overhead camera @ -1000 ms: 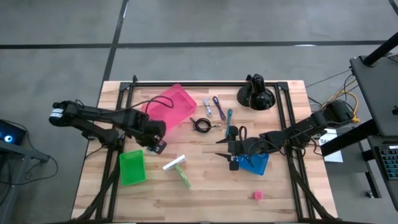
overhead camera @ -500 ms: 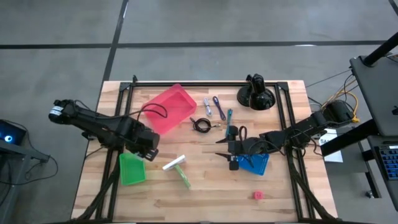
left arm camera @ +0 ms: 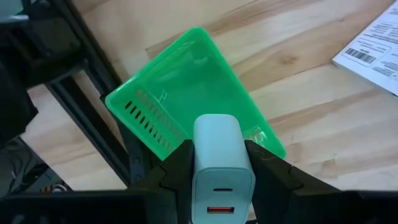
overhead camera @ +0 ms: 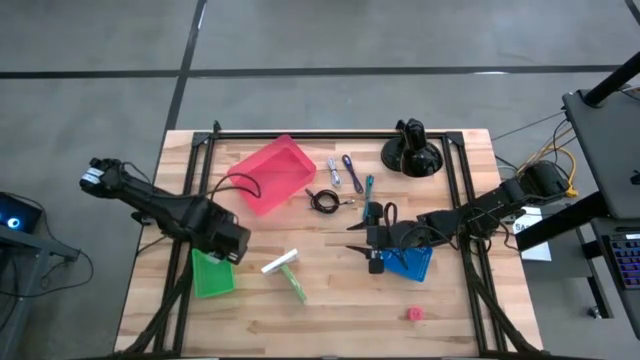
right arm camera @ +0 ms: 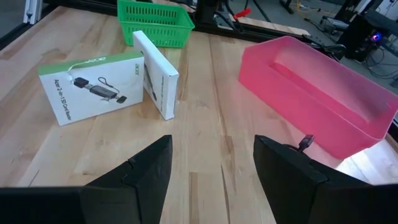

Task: Pick and place items into bin
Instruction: Put the blue charger adapter into the green bin

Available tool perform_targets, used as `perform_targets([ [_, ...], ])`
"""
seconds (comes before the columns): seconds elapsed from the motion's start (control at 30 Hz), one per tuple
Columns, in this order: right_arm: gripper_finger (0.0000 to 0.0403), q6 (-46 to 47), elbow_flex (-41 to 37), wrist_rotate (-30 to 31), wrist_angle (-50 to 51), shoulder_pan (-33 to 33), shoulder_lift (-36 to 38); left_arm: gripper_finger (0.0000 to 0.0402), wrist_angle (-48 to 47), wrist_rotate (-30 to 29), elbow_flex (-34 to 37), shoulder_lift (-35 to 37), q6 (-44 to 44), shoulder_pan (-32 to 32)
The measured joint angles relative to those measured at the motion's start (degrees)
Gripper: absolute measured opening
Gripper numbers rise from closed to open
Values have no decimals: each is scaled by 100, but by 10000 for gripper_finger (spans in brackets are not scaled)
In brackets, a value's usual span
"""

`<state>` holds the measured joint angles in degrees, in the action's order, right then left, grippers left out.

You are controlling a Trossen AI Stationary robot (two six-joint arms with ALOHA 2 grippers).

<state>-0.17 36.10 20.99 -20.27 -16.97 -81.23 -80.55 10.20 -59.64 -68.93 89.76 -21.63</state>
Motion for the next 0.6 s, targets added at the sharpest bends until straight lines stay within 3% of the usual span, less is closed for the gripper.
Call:
perform_targets([
  [0.6,212,1,-20,2,4,0,0,100,76,-16,491,-118,140,-286],
])
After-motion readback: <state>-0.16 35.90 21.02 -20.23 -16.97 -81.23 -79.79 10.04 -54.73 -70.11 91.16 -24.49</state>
